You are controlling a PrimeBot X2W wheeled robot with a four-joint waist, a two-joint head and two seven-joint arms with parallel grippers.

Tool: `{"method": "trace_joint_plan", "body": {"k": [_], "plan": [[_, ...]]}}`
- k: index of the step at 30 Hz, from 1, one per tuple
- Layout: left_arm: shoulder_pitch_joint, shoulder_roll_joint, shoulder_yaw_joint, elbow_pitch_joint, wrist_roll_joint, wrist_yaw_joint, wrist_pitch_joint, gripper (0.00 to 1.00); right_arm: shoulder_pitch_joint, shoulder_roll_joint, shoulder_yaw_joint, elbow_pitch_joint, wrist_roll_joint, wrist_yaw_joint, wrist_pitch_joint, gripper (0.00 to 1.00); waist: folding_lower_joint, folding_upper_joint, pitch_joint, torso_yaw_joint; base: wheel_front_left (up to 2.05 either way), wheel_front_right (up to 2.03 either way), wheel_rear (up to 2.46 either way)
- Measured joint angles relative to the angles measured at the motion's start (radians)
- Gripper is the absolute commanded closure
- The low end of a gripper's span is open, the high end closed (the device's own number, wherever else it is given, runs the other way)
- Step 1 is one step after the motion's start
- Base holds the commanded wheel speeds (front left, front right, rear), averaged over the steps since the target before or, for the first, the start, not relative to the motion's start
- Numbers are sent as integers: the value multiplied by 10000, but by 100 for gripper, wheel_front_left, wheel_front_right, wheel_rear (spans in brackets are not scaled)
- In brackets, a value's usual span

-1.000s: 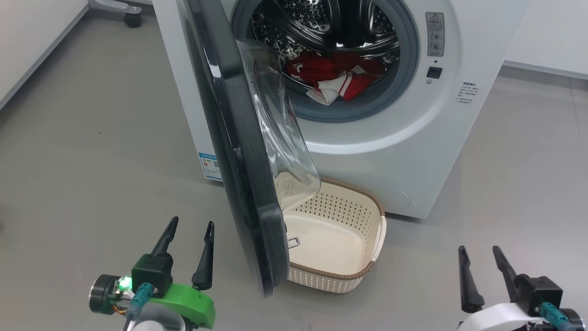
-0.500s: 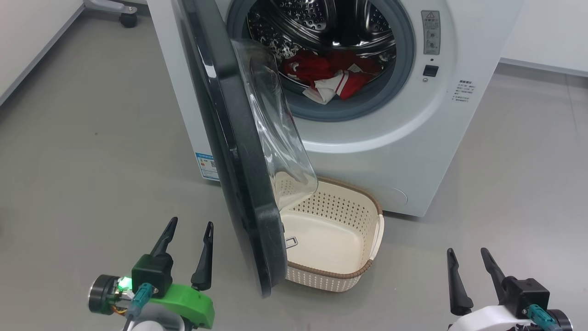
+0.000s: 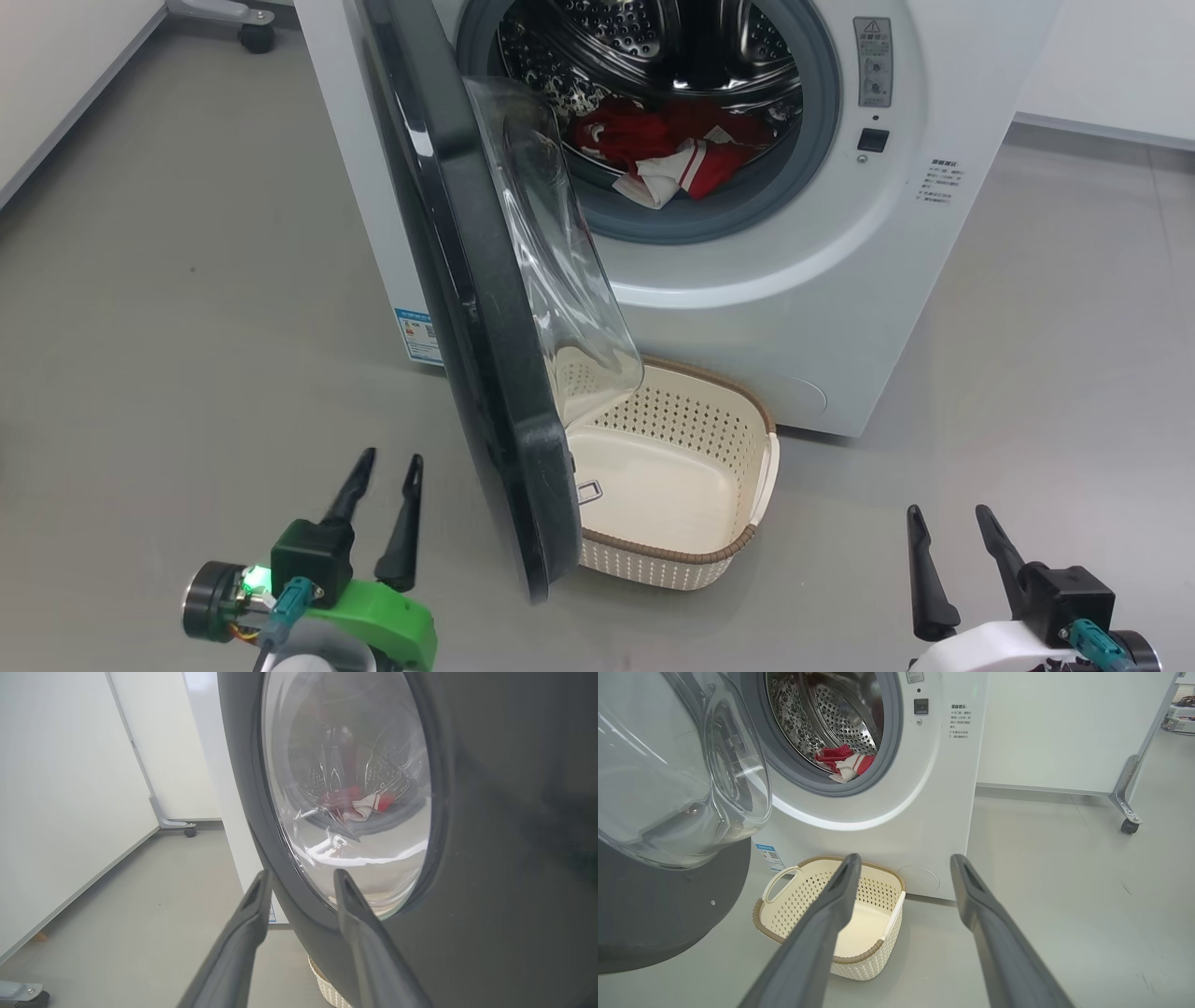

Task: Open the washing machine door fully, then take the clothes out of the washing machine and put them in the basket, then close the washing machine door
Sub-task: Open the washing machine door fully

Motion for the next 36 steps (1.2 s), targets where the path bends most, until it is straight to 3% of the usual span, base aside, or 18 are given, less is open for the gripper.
{"method": "trace_joint_plan", "body": {"k": [10,17,28,36], "plan": [[12,0,0,102,-2,-19,0,100,-1,84,-84,44,-36,0,0,0,0,0,-48,-32,0,0,0],[-22,0,523,-339,-2,109,0,100,-1,113,-109,75,-77,-2,0,0,0,0,-75,-55,0,0,0],[-835,17,1053,-2349,163,399,-4,100,-1,217,-219,79,-151,-2,-2,0,0,0,-150,-150,0,0,0],[-1507,15,702,-4023,428,336,-54,100,0,232,-255,86,-194,-69,-2,0,0,0,-202,-206,0,0,0]]}}
